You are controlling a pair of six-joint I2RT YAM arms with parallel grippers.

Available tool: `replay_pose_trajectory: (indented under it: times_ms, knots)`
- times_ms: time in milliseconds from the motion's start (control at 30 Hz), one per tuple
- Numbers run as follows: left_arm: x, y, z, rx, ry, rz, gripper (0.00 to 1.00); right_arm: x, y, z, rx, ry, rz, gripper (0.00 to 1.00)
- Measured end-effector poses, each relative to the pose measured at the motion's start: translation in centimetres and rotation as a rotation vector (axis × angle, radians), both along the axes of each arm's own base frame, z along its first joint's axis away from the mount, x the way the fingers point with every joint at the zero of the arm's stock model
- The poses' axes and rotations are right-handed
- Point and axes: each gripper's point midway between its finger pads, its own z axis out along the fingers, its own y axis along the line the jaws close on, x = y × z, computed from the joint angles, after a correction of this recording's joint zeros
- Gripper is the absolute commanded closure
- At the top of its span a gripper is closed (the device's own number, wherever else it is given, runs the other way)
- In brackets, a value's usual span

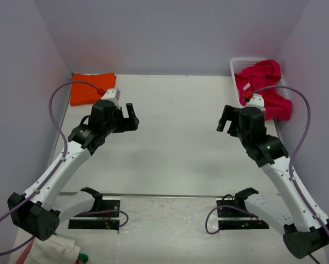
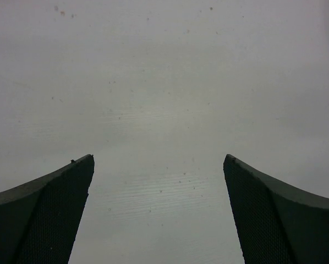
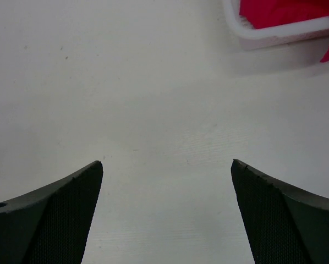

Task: Fold and stack the t-shirts
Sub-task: Grab crumpled tshirt from bin with the right arm

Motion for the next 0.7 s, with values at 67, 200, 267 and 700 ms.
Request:
replay_pose_trajectory:
  times_ms: [67,200,267,700]
  knots:
    - [0.4,-0.3,0.0,0.007,0.005,-0.009,0.00,1.6,-0.2,1.0,-0.036,-0.012,-0.022,0.01]
    - [1.6,-2.0,0.6,0.017,0.004,-0.039,0.00,8.0,-1.9,4.5,-0.097,-0.025,-0.111,0.01]
    - [2.3,-2.8,0.7,0.021,0.003,-0.050,0.00,12.8,-3.7,6.3,-0.118,-0.048,-0.177,0.01]
    - [1.7,-3.4,2.0,-0.009,-0.067,-0.070,0.00,30.5,-17.1,-4.3,-0.278,0.153,-0.368,0.01]
